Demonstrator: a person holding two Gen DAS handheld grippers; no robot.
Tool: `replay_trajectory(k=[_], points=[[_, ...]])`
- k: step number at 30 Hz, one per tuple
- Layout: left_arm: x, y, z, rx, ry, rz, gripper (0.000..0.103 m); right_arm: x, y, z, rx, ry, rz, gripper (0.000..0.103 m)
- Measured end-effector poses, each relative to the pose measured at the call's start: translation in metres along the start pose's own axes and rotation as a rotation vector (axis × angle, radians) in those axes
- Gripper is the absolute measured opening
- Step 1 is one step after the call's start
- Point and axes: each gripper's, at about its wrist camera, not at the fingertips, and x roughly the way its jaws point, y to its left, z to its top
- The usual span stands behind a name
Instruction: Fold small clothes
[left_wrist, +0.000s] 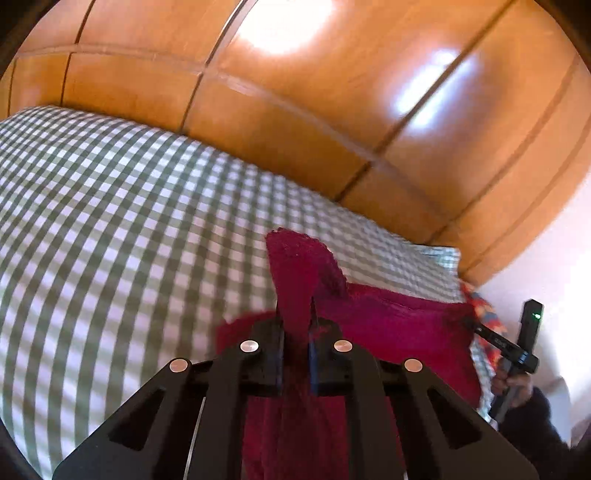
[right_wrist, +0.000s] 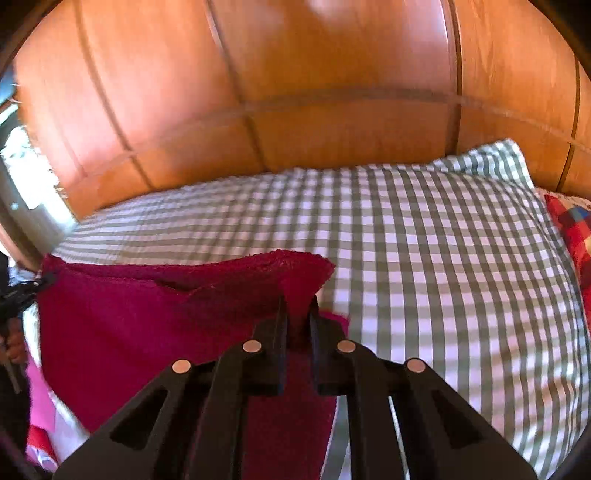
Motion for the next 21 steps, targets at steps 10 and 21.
replay_trajectory(k=[10, 21], points=[[0.044, 0.037, -0.008, -0.116, 0.106, 0.064, 0.027, 0.010, -0.021, -0.019, 0.064, 0.047, 0.031, 0.052], [-0.073, 0.033, -0.111, 0.018, 0.089, -0.022, 0.058, -0.085, 0.003, -0.125, 0.063, 0.112, 0.154, 0.054]])
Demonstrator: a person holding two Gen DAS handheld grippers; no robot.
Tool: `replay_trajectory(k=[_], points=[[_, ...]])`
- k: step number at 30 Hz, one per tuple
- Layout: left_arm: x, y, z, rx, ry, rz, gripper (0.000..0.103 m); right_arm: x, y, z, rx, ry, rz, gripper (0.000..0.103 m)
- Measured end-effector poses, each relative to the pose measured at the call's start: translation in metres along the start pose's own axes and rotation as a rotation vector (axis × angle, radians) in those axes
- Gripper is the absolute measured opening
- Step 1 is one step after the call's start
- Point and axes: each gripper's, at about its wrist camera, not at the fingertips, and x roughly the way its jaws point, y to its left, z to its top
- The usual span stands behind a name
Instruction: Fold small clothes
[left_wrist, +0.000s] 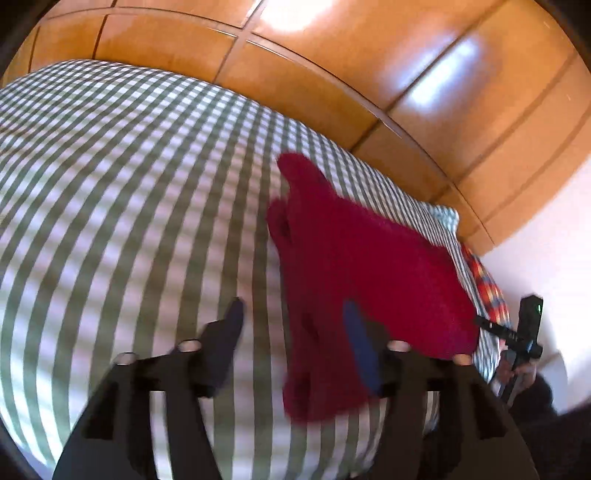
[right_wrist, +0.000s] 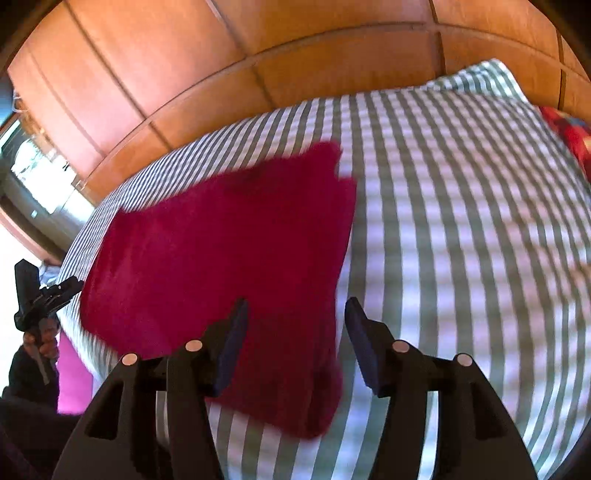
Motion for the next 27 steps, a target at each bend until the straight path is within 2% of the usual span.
replay_trajectory(k=[4, 7, 11, 15, 17, 18, 19, 21, 22, 23, 25, 27], points=[[-0.001, -0.017, -0.030, 0.045, 0.020, -0.048, 0.058, -0.002, 0.006, -0.026, 0.027, 0.012, 0.022, 0.050], [0.004, -0.034, -0.043, 0.118, 0.026, -0.011, 0.058, 0.009, 0.013, -0.031, 0.031, 0.017, 0.016, 0.036], [0.007, -0.038, -0.056, 0.160, 0.018, 0.079, 0.058, 0.015, 0.016, -0.031, 0.047, 0.008, 0.019, 0.034], [0.003, -0.031, -0.068, 0.109, 0.003, 0.079, 0.058, 0.018, 0.017, -0.032, 0.047, 0.006, 0.008, 0.030], [0.007, -0.038, -0.073, 0.128, 0.006, 0.076, 0.052, 0.017, 0.016, -0.035, 0.046, 0.007, 0.000, 0.028], [0.009, -0.042, -0.074, 0.142, 0.012, 0.084, 0.052, 0.019, 0.016, -0.034, 0.045, 0.007, -0.001, 0.025], [0.015, -0.045, -0.073, 0.161, 0.010, 0.130, 0.051, 0.019, 0.016, -0.034, 0.044, 0.006, -0.005, 0.022], [0.025, -0.044, -0.067, 0.170, 0.001, 0.178, 0.041, 0.020, 0.016, -0.033, 0.037, 0.006, -0.019, 0.015], [0.030, -0.040, -0.063, 0.152, 0.002, 0.193, 0.026, 0.021, 0.017, -0.032, 0.033, 0.006, -0.031, 0.009], [0.030, -0.038, -0.060, 0.149, 0.004, 0.187, 0.016, 0.018, 0.019, -0.031, 0.025, 0.003, -0.040, 0.008], [0.016, -0.042, -0.055, 0.188, -0.008, 0.138, 0.010, 0.004, 0.022, -0.026, -0.001, -0.023, -0.042, 0.006], [-0.017, -0.051, -0.051, 0.255, -0.049, 0.072, 0.003, -0.019, 0.028, -0.022, -0.038, -0.068, -0.046, 0.005]])
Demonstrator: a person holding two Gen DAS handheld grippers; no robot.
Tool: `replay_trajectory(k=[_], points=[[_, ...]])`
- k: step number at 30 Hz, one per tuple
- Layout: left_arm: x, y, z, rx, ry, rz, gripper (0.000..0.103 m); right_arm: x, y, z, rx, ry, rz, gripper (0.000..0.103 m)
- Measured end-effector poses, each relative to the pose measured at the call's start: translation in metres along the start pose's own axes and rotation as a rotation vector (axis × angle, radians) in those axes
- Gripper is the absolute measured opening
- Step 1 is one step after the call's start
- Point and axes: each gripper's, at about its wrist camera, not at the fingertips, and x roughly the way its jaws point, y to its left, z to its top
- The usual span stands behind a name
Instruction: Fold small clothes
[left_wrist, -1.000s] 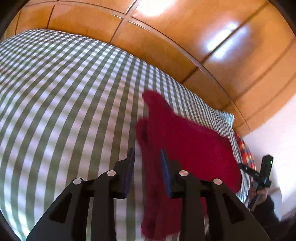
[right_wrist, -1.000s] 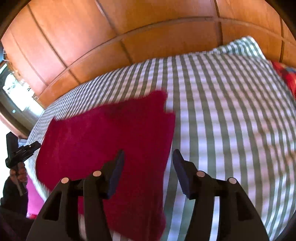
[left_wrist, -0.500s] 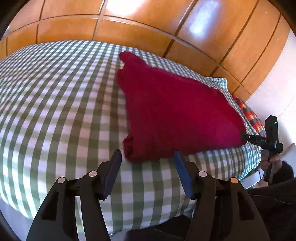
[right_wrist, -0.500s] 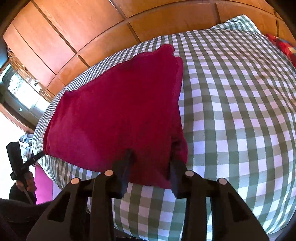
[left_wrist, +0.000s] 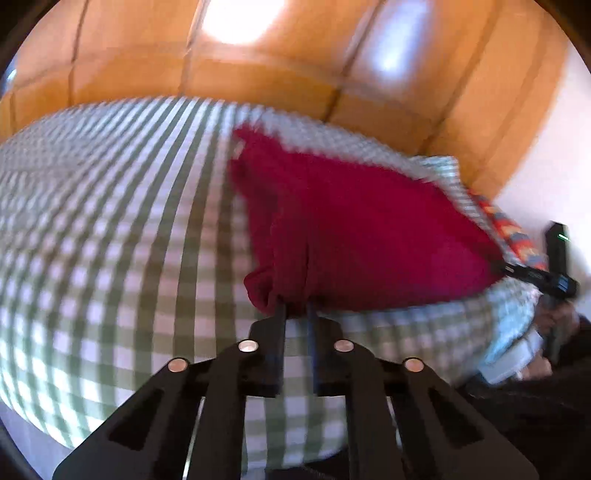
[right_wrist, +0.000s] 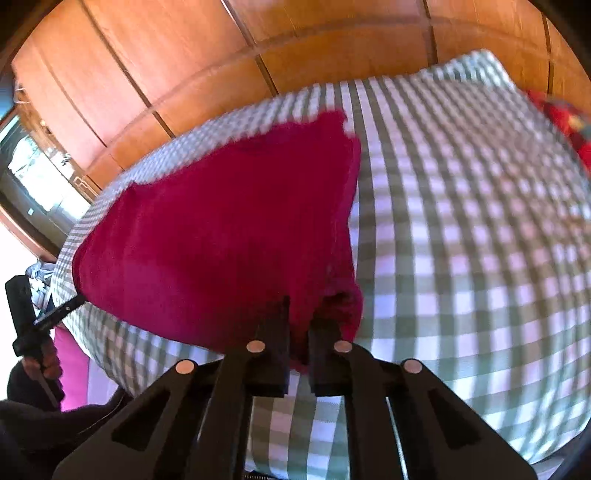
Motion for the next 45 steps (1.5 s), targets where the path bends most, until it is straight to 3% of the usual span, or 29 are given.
replay_trajectory(k=[2, 4, 7, 9, 12, 13, 14, 16, 17, 21, 23, 25, 26, 30, 32, 36, 38, 40, 45], points=[[-0.025, 0.001, 0.003, 0.038, -0.036, 0.002, 0.000, -0.008, -0.003, 0.001, -0.017, -0.008, -0.012, 0.005], [-0.039, 0.017, -0.001, 0.019, -0.035, 0.034, 0.000, 0.004, -0.013, -0.007, 0.000, 0.043, -0.037, 0.005], [-0.024, 0.047, -0.020, -0.083, 0.059, 0.100, 0.000, 0.029, -0.020, -0.024, 0.019, 0.108, -0.062, 0.005], [-0.020, 0.053, -0.030, -0.153, 0.067, 0.083, 0.000, 0.033, -0.020, -0.026, 0.045, 0.092, -0.059, 0.005], [-0.020, 0.036, -0.030, -0.143, 0.019, 0.045, 0.000, 0.036, -0.018, -0.026, 0.043, 0.092, -0.063, 0.006], [-0.016, 0.026, -0.028, -0.108, 0.018, 0.037, 0.005, 0.038, -0.018, -0.027, 0.041, 0.096, -0.063, 0.006], [-0.010, 0.018, -0.024, -0.071, 0.031, 0.027, 0.024, 0.039, -0.018, -0.027, 0.043, 0.097, -0.062, 0.006], [0.004, 0.005, -0.019, -0.017, 0.047, 0.038, 0.051, 0.038, -0.018, -0.025, 0.048, 0.096, -0.060, 0.006], [0.008, 0.002, -0.019, -0.002, 0.048, 0.041, 0.053, 0.037, -0.019, -0.025, 0.049, 0.095, -0.059, 0.006], [0.033, -0.008, -0.013, 0.051, 0.072, 0.058, 0.053, 0.039, -0.023, -0.024, 0.053, 0.091, -0.057, 0.006], [0.043, -0.007, -0.011, 0.064, 0.091, 0.053, 0.030, 0.041, -0.022, -0.024, 0.047, 0.094, -0.060, 0.006], [0.046, -0.008, -0.008, 0.069, 0.093, 0.035, 0.014, 0.041, -0.022, -0.021, 0.028, 0.100, -0.067, 0.006], [0.042, -0.009, -0.006, 0.069, 0.084, 0.018, 0.012, 0.039, -0.022, -0.019, 0.015, 0.102, -0.071, 0.006], [-0.012, -0.008, 0.003, 0.071, -0.003, -0.103, 0.010, -0.001, -0.018, -0.010, -0.015, 0.032, -0.016, 0.005], [-0.028, -0.007, -0.003, 0.069, -0.008, -0.135, 0.010, -0.014, -0.019, -0.013, -0.048, 0.029, -0.018, 0.005], [0.001, 0.016, -0.042, -0.033, 0.140, -0.145, 0.010, 0.019, -0.032, -0.045, -0.069, 0.183, -0.084, 0.005], [0.016, 0.030, -0.062, -0.115, 0.190, -0.146, 0.010, 0.020, -0.035, -0.050, -0.053, 0.172, -0.079, 0.005], [0.013, 0.044, -0.066, -0.209, 0.183, -0.221, 0.011, 0.016, -0.032, -0.048, -0.070, 0.168, -0.091, 0.005], [-0.017, 0.078, -0.054, -0.314, 0.097, -0.165, 0.012, 0.018, -0.027, -0.038, -0.103, 0.196, -0.076, 0.012]])
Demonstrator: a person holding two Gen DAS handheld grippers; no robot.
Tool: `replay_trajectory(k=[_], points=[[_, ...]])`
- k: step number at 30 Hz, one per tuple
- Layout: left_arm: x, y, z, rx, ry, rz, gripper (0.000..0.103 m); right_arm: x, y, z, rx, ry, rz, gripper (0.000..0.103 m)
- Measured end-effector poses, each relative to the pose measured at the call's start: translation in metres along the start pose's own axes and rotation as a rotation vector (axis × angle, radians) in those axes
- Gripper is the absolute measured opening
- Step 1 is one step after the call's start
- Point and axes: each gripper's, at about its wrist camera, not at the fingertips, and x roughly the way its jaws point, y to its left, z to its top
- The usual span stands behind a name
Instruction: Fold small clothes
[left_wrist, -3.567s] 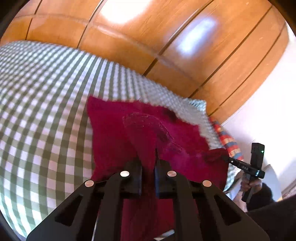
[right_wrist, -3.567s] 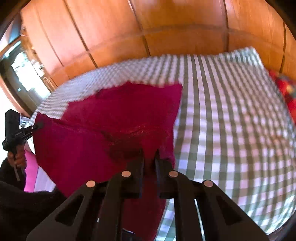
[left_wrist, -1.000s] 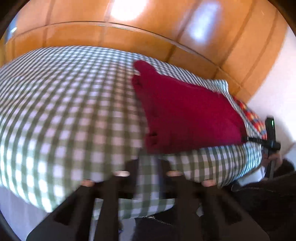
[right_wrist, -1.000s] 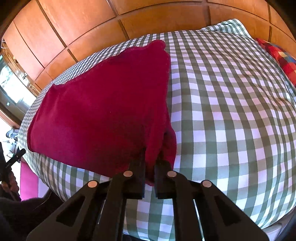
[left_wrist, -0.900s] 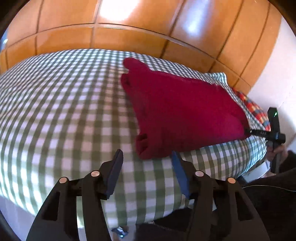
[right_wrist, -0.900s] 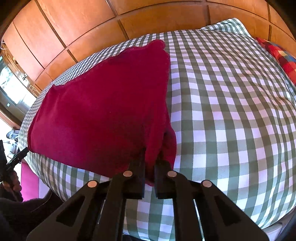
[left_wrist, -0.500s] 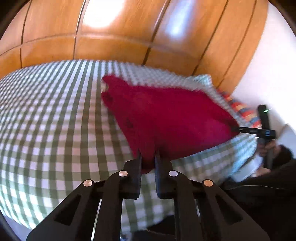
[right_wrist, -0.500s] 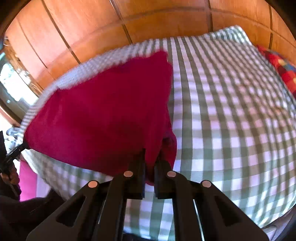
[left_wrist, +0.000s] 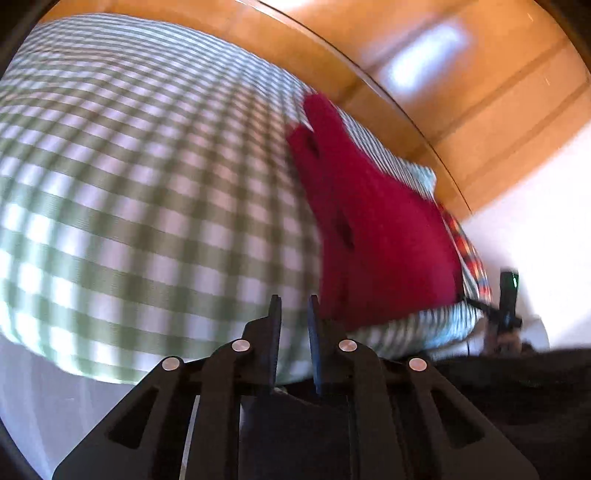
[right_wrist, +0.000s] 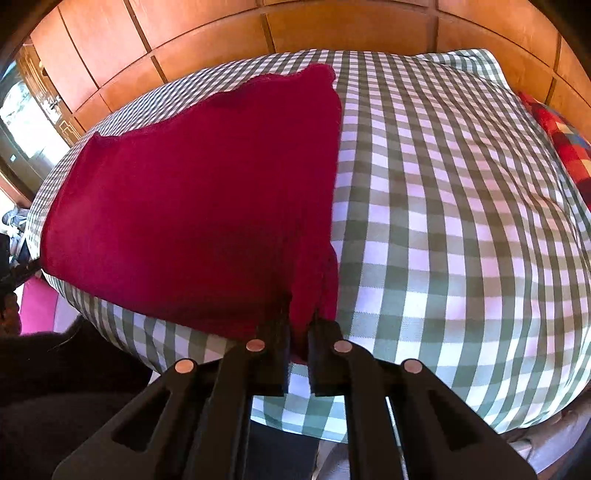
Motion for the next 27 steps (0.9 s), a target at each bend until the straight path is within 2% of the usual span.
replay_trajectory(k=[2, 3, 4, 5, 7, 10, 12, 15, 16, 17, 18, 19, 20, 24, 27], points=[[-0.008, -0.001, 0.009, -0.004, -0.037, 0.011, 0.012, -0.009, -0.004, 0.012, 0.010, -0.030, 0.010, 0.034], [-0.010, -0.005, 0.012, 0.002, -0.049, 0.013, 0.013, -0.015, -0.005, 0.021, 0.018, -0.059, 0.007, 0.049], [-0.007, -0.009, 0.020, 0.010, -0.061, 0.015, 0.023, -0.020, -0.006, 0.028, 0.028, -0.083, 0.004, 0.051], [-0.003, -0.013, 0.027, 0.012, -0.069, 0.021, 0.040, -0.025, -0.009, 0.037, 0.045, -0.108, 0.006, 0.051], [0.010, -0.022, 0.044, 0.018, -0.080, 0.014, 0.052, -0.030, -0.014, 0.059, 0.086, -0.164, 0.006, 0.051], [0.034, -0.036, 0.071, 0.021, -0.083, 0.002, 0.052, -0.021, -0.013, 0.094, 0.121, -0.211, -0.008, 0.051], [0.048, -0.042, 0.084, 0.031, -0.080, 0.021, 0.052, -0.007, -0.009, 0.112, 0.135, -0.208, -0.010, 0.051], [0.069, -0.043, 0.102, 0.011, -0.073, 0.036, 0.052, 0.022, -0.005, 0.143, 0.143, -0.168, -0.082, 0.049], [0.076, -0.044, 0.107, -0.002, -0.074, 0.042, 0.052, 0.031, -0.005, 0.147, 0.149, -0.157, -0.084, 0.041], [0.081, -0.045, 0.110, -0.004, -0.072, 0.043, 0.045, 0.038, -0.004, 0.150, 0.154, -0.146, -0.085, 0.032], [0.086, -0.046, 0.113, 0.003, -0.066, 0.043, 0.036, 0.042, -0.004, 0.154, 0.155, -0.138, -0.086, 0.012], [0.091, -0.052, 0.117, 0.028, -0.060, 0.060, 0.019, 0.042, -0.003, 0.157, 0.149, -0.149, -0.089, 0.009], [0.091, -0.055, 0.117, 0.052, -0.071, 0.082, 0.007, 0.036, 0.001, 0.158, 0.137, -0.185, -0.097, 0.009], [0.081, -0.063, 0.120, 0.068, -0.168, 0.144, 0.007, 0.009, -0.006, 0.157, 0.192, -0.318, -0.090, 0.008], [0.103, -0.052, 0.121, 0.054, -0.099, 0.261, 0.007, 0.034, -0.018, 0.157, 0.243, -0.248, -0.100, 0.009]])
